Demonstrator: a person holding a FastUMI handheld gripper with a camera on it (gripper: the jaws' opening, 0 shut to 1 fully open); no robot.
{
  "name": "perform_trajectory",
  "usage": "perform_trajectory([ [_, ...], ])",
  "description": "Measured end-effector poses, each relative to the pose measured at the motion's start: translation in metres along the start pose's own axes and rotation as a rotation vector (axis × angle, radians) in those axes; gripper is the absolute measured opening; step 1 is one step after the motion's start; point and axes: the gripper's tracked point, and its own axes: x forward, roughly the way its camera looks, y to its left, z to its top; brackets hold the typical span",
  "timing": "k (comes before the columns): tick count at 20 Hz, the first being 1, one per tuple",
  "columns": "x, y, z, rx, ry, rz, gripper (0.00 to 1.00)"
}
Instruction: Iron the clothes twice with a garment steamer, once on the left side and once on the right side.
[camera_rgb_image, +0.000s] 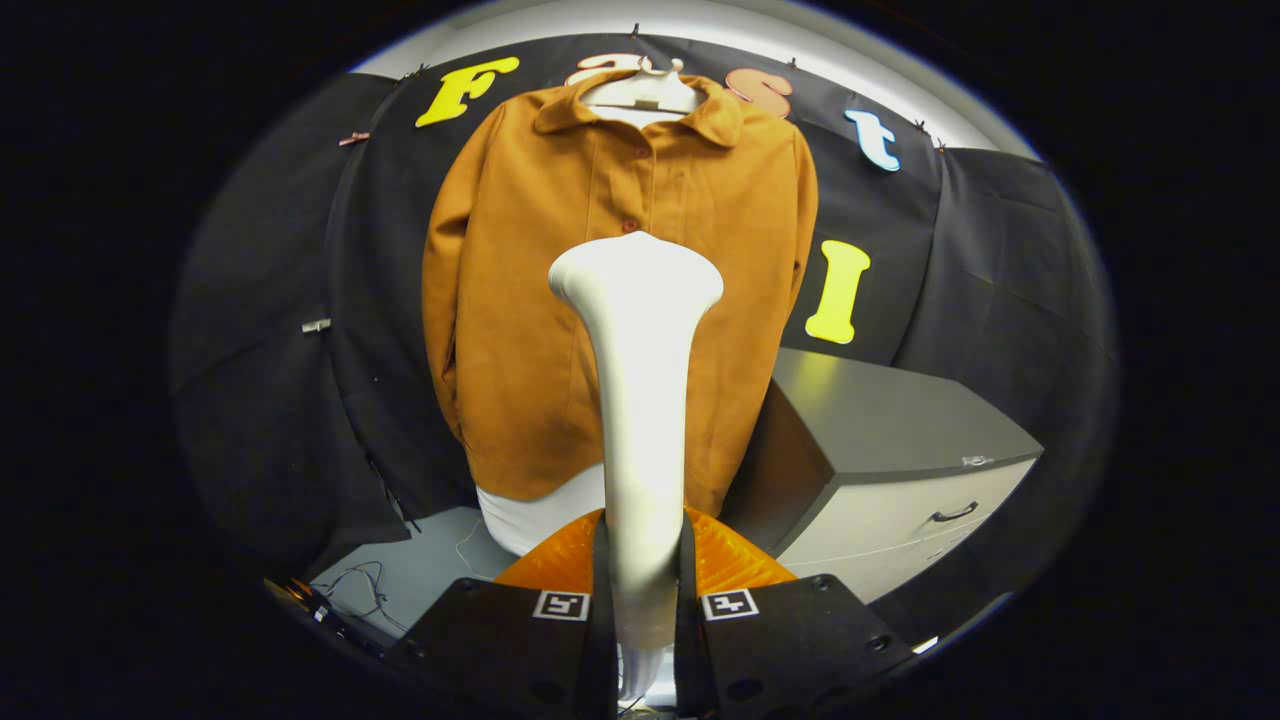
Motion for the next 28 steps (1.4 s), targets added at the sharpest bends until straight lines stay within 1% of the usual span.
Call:
perform_trajectory([
  [7, -0.048, -0.028, 0.076, 0.052, -0.117, -0.019, 0.26],
  [12, -0.073, -0.041, 0.116, 0.077, -0.189, -0.042, 0.26],
  [18, -0.112, -0.057, 0.155, 0.119, -0.247, -0.066, 0.26],
  [23, -0.144, -0.066, 0.181, 0.123, -0.295, -0.081, 0.26],
  [28, -0.159, -0.076, 0.195, 0.126, -0.319, -0.095, 0.26],
])
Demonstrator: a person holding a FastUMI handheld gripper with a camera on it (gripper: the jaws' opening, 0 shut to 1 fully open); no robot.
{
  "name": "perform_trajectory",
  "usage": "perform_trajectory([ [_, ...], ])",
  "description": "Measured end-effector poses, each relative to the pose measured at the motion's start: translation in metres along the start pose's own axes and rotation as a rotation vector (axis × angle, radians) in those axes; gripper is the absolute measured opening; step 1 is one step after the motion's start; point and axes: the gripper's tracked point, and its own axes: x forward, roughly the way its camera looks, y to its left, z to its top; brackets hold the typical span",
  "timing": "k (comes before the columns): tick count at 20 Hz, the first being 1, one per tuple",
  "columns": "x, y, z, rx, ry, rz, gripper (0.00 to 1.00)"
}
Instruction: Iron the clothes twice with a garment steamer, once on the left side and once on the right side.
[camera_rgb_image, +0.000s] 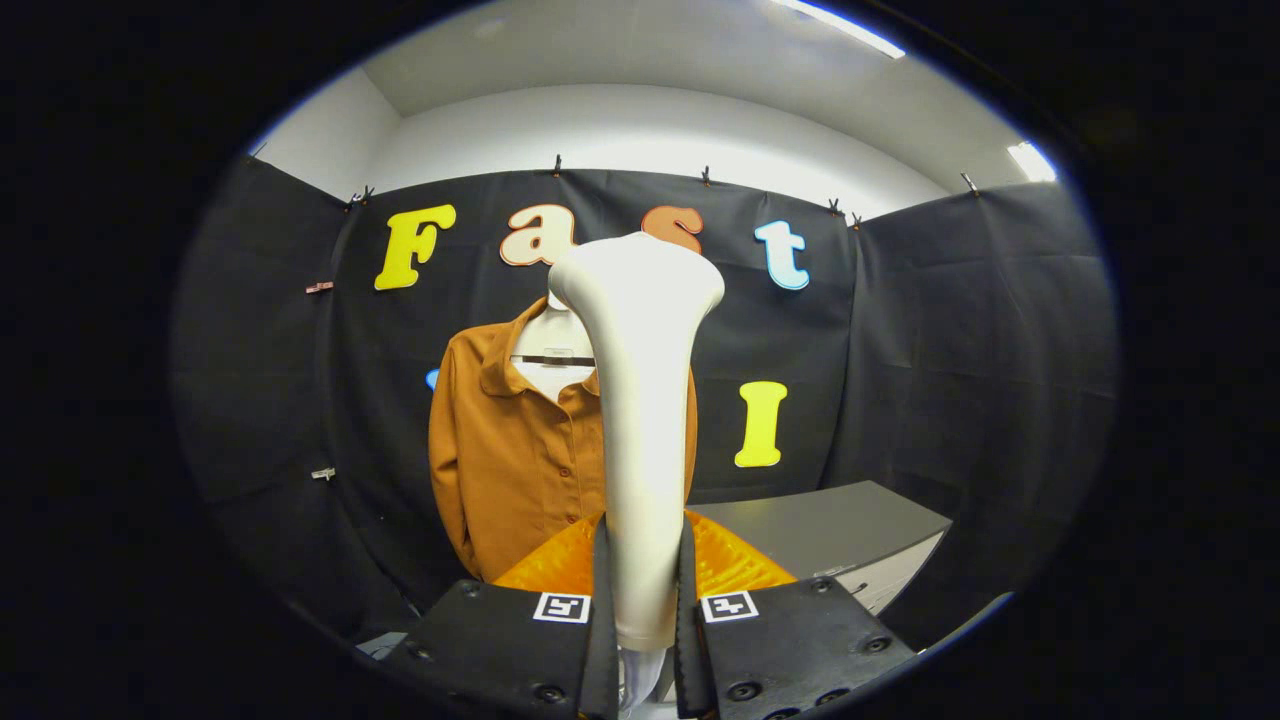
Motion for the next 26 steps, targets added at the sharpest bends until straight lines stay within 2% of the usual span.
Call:
perform_trajectory([
  [10, -0.017, -0.01, 0.022, -0.003, -0.035, -0.015, 0.25],
  [26, -0.018, -0.012, 0.022, 0.018, -0.027, -0.021, 0.25],
])
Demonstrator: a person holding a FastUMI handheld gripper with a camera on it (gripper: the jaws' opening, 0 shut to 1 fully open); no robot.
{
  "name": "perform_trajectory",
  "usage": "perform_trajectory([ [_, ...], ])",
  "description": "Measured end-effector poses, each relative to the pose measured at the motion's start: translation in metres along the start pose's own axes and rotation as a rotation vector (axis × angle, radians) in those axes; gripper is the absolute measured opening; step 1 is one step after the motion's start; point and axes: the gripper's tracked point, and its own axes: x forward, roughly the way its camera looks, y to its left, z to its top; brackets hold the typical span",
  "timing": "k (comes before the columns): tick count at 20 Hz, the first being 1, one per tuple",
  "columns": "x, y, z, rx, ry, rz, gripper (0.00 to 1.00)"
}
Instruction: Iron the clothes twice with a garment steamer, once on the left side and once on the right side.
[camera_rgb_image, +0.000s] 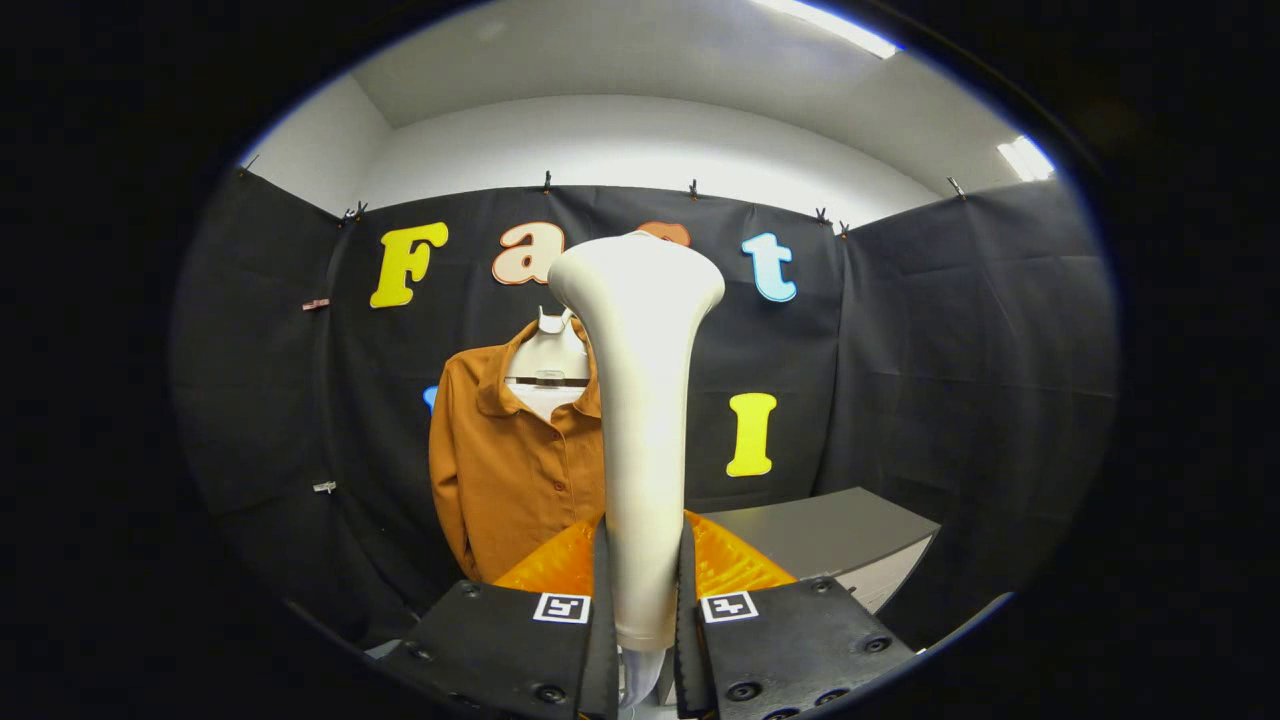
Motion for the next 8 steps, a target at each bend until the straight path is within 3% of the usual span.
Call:
perform_trajectory([
  [8, 0.0005, 0.0045, -0.001, 0.004, 0.008, 0.014, 0.25],
])
